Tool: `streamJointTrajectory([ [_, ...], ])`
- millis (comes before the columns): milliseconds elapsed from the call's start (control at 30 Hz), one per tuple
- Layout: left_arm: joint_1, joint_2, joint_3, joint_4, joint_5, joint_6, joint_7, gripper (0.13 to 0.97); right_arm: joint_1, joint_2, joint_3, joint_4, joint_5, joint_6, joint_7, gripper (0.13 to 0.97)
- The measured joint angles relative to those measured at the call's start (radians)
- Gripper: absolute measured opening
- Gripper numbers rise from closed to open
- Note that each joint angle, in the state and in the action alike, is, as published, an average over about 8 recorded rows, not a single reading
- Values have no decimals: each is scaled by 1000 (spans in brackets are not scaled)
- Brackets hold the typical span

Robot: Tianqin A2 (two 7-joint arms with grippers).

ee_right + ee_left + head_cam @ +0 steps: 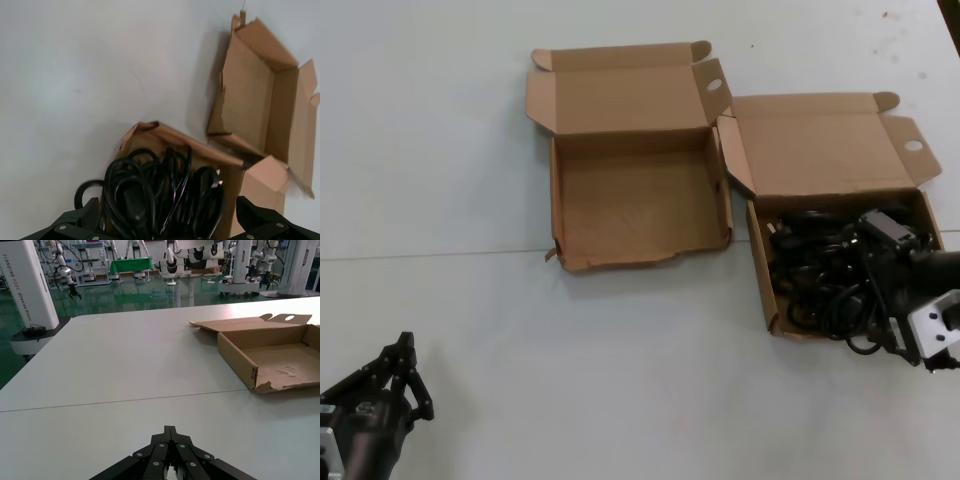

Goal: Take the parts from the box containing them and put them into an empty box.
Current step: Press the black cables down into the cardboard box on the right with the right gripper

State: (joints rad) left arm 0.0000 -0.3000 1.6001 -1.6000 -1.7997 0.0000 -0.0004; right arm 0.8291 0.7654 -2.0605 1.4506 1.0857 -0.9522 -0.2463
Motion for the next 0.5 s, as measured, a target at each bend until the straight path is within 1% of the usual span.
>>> streamJointTrajectory([
  [67,0,0,0,0,0,0,0,156,-16,-25,49,2,-42,-37,0,966],
  [167,0,0,0,0,0,0,0,156,-27,-48,91,1,-77,-70,0,958],
  [367,0,0,0,0,0,0,0,156,-33,-69,129,-5,-93,-105,0,937],
  [500,0,0,0,0,0,0,0,156,-33,-74,145,-4,-92,-128,0,937],
])
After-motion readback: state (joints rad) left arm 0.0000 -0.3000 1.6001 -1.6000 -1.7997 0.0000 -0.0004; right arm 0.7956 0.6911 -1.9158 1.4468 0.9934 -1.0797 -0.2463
